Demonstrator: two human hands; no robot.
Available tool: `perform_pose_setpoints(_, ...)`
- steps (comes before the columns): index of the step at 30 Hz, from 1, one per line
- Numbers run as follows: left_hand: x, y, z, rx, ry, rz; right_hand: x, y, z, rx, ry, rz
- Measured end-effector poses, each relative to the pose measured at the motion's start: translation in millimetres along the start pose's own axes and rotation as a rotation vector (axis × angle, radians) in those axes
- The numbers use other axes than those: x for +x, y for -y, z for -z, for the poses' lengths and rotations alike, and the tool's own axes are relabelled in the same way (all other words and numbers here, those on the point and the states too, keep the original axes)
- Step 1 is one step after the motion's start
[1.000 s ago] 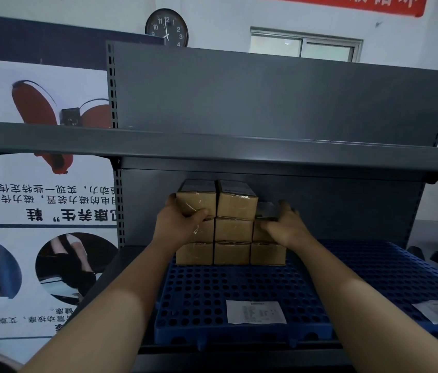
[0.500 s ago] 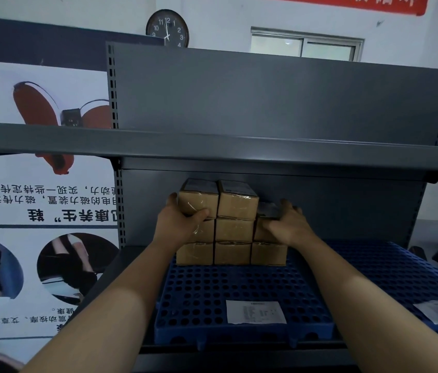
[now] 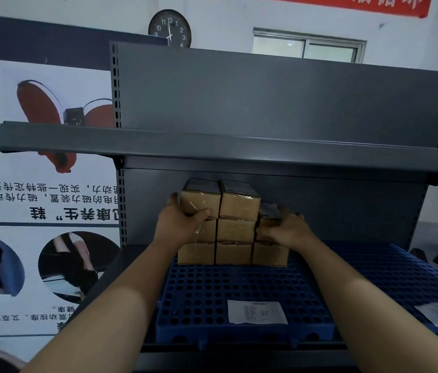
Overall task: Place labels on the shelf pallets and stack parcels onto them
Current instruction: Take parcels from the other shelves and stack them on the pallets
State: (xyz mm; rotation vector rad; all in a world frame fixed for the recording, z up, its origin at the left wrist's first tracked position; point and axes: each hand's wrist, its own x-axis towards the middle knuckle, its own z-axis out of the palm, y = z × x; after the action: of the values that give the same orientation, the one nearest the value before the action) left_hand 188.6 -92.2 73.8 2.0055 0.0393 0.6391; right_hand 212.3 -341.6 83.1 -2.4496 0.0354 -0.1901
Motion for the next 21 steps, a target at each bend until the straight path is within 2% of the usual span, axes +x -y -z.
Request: perform_pose_setpoints(21,1.1,4.4,0.9,0.033,0.010,0.022,10.1,-9.7,-16.9,-0.044,-0.051,0.052)
